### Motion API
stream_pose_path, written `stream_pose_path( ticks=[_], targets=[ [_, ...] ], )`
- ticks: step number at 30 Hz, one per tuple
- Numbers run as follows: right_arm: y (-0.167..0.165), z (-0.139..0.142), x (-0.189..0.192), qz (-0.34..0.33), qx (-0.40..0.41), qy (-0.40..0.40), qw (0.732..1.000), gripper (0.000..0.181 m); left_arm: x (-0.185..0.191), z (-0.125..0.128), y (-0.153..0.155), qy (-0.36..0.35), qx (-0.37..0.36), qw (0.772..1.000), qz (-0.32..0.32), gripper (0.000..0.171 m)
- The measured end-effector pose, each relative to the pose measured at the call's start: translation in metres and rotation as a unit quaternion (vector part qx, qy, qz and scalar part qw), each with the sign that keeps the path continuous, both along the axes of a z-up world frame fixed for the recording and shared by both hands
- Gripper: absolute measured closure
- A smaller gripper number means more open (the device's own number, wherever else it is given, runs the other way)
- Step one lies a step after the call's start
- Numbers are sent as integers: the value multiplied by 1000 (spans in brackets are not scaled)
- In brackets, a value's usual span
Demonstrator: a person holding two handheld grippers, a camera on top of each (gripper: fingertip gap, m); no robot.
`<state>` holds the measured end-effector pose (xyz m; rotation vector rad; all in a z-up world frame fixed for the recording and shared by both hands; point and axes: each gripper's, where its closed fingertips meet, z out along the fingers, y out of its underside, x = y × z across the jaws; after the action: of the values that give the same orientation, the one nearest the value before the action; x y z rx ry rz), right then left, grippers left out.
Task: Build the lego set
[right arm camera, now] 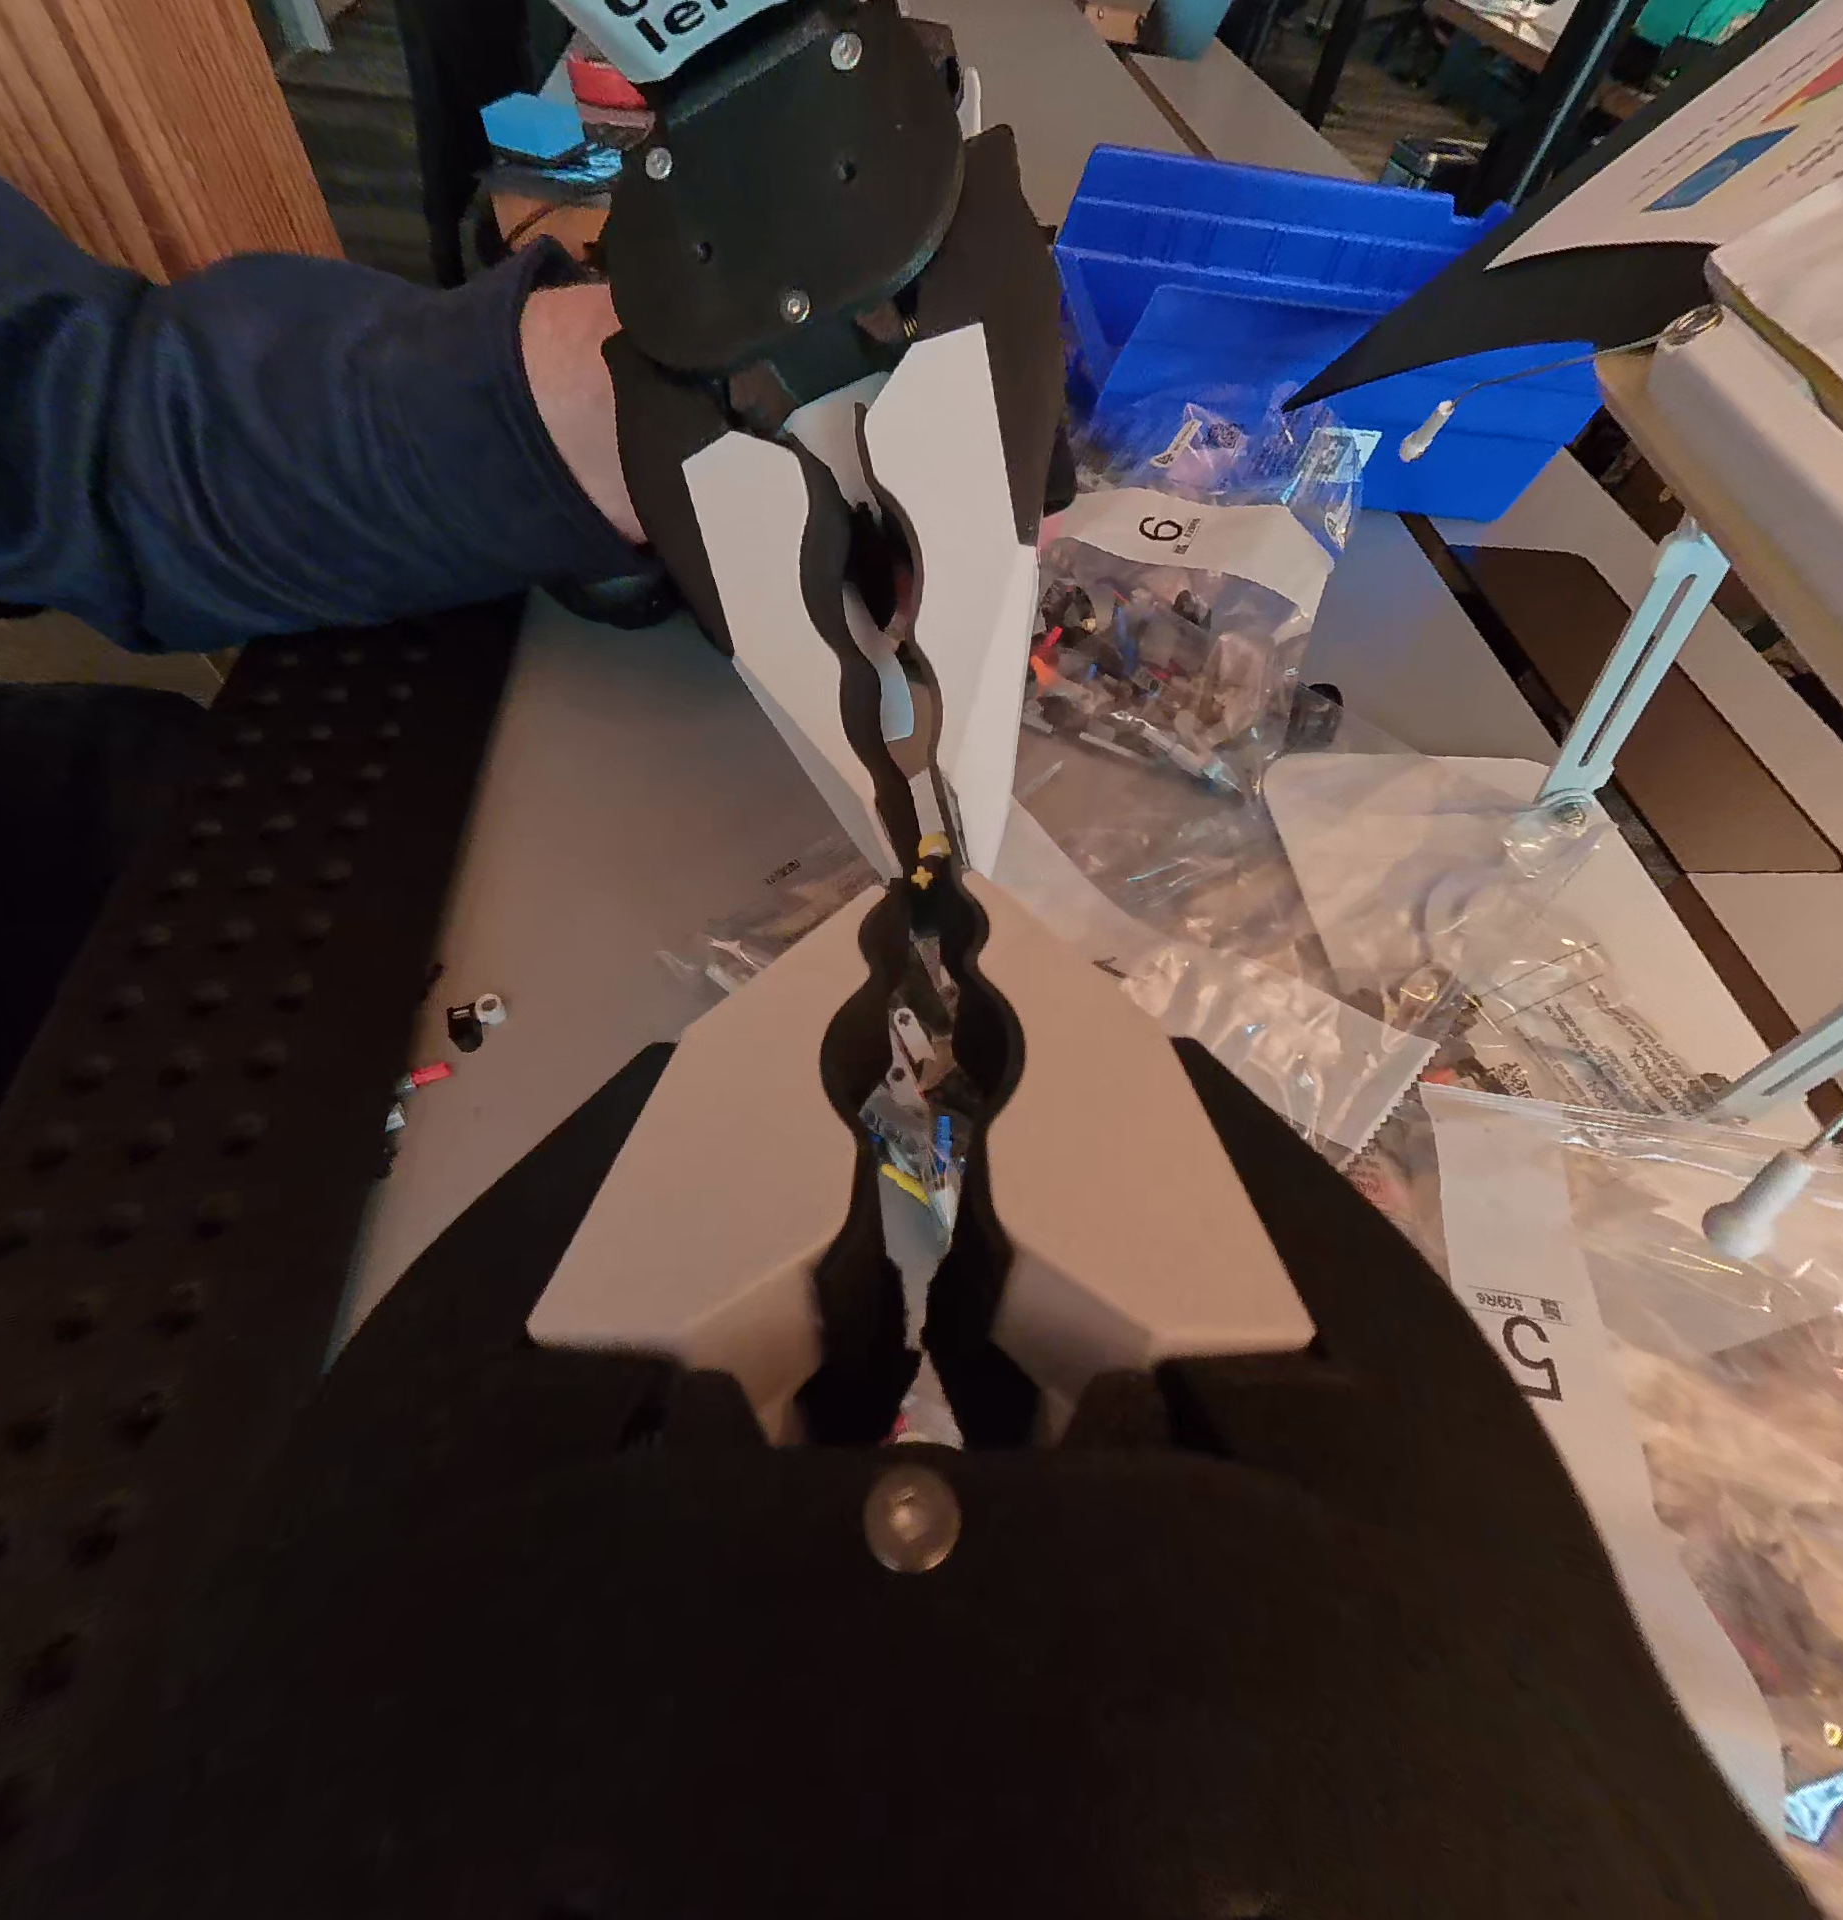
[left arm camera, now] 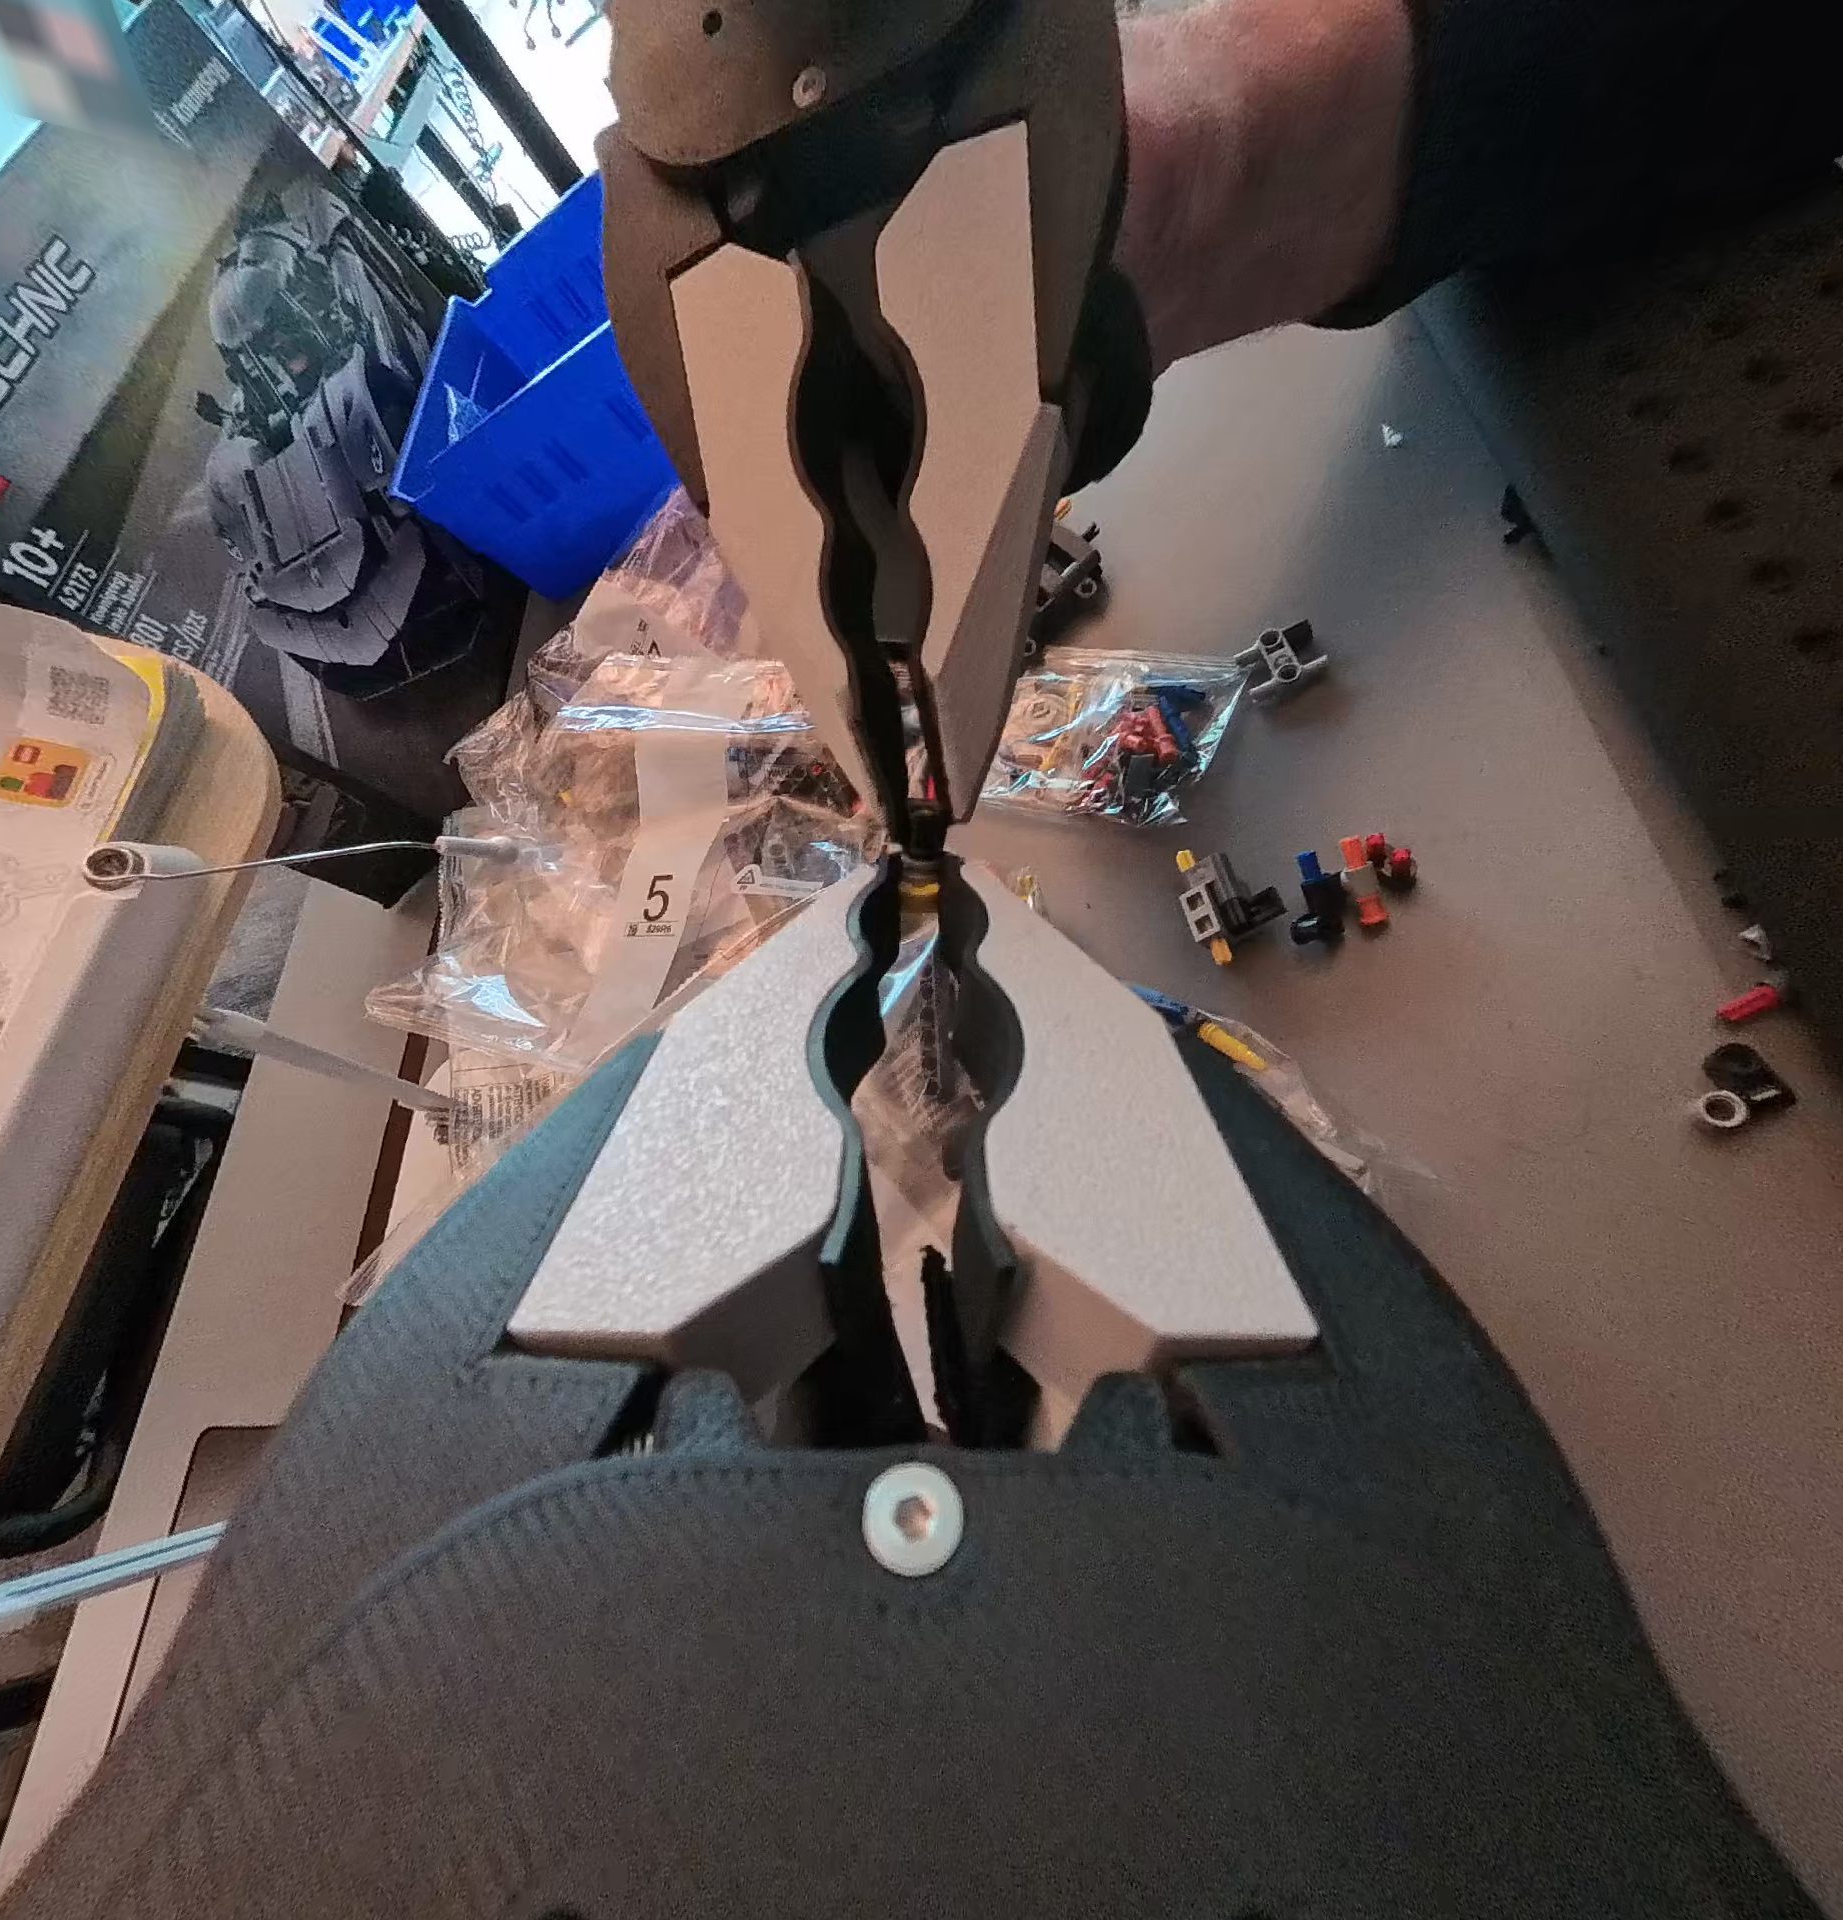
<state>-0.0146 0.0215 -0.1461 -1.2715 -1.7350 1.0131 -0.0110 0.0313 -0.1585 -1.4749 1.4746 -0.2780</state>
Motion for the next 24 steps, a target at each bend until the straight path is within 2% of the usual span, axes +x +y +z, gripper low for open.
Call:
stream_pose_path(
  ticks=[11, 13, 14, 15, 16, 17, 20, 24],
  targets=[
    [-1, -2, 5, 14, 1, -2, 1000, 180, -1, -2, -2, 10, -5, 1000, -3, 165],
    [14, 21, 25, -5, -13, 42, 999, 181, -42, -20, 18, 83, 0, 994, 75, 165],
    [22, 33, 37, -13, -28, 70, 997, 181, -52, -10, 18, 21, -22, 996, 81, 165],
    [25, 33, 42, -20, -25, 73, 997, 181, -49, 13, 15, -45, -24, 996, 71, 166],
    [24, 26, 38, -22, -16, 59, 998, 181, -43, 22, 13, -27, 2, 997, 71, 166],
    [20, 18, 31, -16, -11, 43, 999, 181, -31, 21, 10, -7, 12, 998, 60, 165],
    [19, 4, 17, -36, 54, 15, 998, 181, -17, -24, 15, 71, -13, 996, 59, 165],
    [15, -13, 7, -39, 75, -16, 996, 179, -4, -13, 16, 52, 1, 997, 53, 165]
  ],
)
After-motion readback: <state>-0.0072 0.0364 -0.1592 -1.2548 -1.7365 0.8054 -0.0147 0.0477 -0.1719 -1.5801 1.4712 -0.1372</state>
